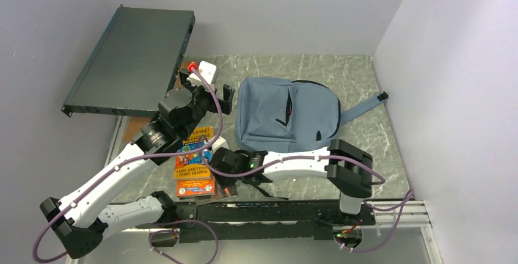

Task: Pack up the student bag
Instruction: Pick up the stationery from the center of the board.

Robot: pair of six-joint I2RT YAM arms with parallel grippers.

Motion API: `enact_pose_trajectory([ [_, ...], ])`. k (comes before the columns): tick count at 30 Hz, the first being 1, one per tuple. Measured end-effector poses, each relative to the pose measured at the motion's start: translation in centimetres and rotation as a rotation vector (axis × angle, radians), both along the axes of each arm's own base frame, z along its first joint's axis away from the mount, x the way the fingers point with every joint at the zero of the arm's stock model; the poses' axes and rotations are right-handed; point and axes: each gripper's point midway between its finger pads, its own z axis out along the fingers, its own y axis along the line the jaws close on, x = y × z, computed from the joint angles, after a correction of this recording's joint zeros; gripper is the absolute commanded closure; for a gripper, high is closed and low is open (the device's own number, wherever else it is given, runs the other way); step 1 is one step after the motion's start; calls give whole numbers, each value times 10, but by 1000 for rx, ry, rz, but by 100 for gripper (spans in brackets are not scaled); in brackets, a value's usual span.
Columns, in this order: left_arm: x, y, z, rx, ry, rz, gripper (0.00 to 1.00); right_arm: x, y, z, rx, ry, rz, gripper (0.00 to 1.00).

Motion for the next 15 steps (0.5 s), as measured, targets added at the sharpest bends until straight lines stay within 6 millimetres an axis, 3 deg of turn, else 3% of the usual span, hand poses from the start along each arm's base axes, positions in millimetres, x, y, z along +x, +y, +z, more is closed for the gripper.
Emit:
enact_pose_trajectory([
  [11, 0, 2, 0, 0, -1, 6, 0, -12, -6, -42, -186, -20, 61, 59],
  [15, -1, 2, 1, -3, -4, 7, 0, -9, -7, -44, -208, -39, 69, 82],
])
